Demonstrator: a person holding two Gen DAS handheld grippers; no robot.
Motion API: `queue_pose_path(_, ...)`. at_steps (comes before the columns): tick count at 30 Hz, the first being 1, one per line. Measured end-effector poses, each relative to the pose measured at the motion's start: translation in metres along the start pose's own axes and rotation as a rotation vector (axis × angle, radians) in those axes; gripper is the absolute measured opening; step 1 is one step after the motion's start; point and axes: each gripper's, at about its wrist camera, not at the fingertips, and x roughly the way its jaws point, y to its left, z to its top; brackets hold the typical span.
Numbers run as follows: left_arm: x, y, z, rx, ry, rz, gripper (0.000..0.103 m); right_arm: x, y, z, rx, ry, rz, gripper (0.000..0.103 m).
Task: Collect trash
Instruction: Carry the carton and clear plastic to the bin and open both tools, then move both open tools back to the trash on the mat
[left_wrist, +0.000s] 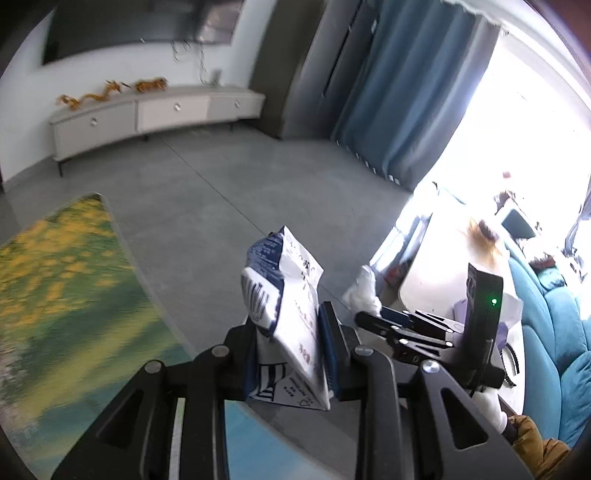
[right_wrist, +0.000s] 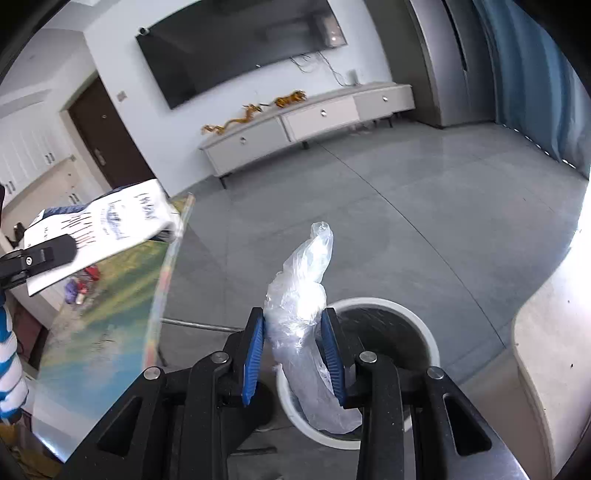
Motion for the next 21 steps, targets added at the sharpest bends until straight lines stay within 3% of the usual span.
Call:
queue_pose_path(3,0.039,-0.012,0.002,-0.004,0.064,-0.036,0.029,0.008,-0.011,-0.002,0.006,0.016,-0.033,0.033)
queue_pose_path(5,0.056,-0.02,0.003,0.006,0.092,-0.038,0.03,0.013,-0.015,-0.003,0.017,0.025,-0.064,0.044)
queue_pose_path(6,0.063,-0.023,0.004,0.011,0.104,-0.035,0.033,0.014,-0.021,-0.005,0.028,0.026,-0.076,0.052)
queue_pose_path(9,0.075,-0.027,0.003,0.01,0.121,-0.044,0.05,0.013,-0.027,-0.01,0.049,0.026,-0.094,0.055)
queue_pose_path(15,0.06,-0.024,-0.001,0.018,0.104,-0.034,0.05,0.001,-0.024,-0.017,0.068,0.025,-0.108,0.059)
queue_pose_path(21,0.014,-0.003,-0.007,0.001,-0.003,0.027,0.05,-0.017,-0.003,-0.006,0.041,-0.013,-0.082,0.06)
